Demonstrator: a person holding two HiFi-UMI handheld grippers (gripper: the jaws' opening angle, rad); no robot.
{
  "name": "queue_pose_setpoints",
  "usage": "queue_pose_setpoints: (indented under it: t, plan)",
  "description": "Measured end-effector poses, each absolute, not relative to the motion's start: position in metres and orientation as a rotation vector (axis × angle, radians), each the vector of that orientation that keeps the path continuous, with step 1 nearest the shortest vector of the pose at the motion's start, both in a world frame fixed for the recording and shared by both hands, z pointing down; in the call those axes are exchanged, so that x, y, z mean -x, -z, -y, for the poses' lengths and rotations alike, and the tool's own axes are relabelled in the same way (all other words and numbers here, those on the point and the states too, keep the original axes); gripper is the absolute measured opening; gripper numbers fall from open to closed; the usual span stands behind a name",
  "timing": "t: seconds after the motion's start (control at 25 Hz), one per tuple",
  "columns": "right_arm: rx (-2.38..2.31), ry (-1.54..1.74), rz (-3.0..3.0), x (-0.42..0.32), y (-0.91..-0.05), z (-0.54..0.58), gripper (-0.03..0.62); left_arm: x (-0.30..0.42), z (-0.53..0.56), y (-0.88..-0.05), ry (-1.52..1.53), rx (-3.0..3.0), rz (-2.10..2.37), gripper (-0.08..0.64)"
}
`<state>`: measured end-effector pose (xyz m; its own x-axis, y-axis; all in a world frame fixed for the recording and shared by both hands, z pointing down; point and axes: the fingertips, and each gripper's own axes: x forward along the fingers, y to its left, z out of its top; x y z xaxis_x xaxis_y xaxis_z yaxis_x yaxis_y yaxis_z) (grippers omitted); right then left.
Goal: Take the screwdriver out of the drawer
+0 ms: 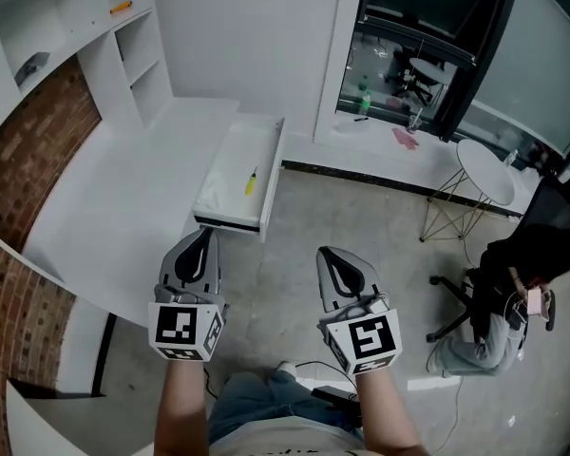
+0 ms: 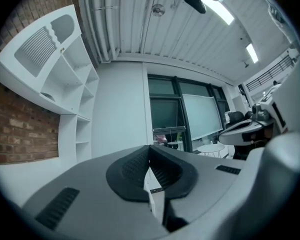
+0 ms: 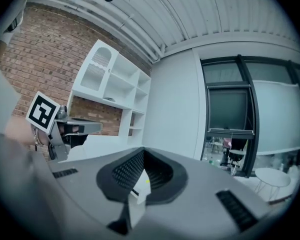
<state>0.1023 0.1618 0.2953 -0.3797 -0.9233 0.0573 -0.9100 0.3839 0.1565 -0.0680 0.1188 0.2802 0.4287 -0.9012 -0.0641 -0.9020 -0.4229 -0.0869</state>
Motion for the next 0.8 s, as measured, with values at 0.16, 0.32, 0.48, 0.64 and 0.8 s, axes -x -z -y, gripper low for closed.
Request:
queue_pose_setpoints:
  t: [0.16, 0.32, 0.48, 0.64, 0.8]
  plan:
    - [-1.666, 0.169, 2.472, -0.114, -0.300, -0.141, 0.011, 0.055, -0.100, -0.288, 0.034, 2.562, -1.652, 0.012]
    - [-1.688, 0.134, 2.494, -0.124, -0.304, -0.121, 0.010, 0.046, -0.077, -0.294, 0.024, 2.607, -1.664, 0.012]
    - [-1.660, 0.127, 2.516, -0.130, -0.308, -0.097, 0.009, 0.036, -0.049, -0.302, 0.018, 2.629, -1.659, 0.012]
    - [-1.691, 0.097, 2.495, -0.140, -0.316, -0.064, 0.009, 0.029, -0.013, -0.313, 0.041, 2.650, -1.647, 0.012]
    - [-1.707, 0.073, 2.477, -0.142, -0.319, -0.014, 0.011, 0.028, 0.036, -0.317, 0.027, 2.674, -1.632, 0.012]
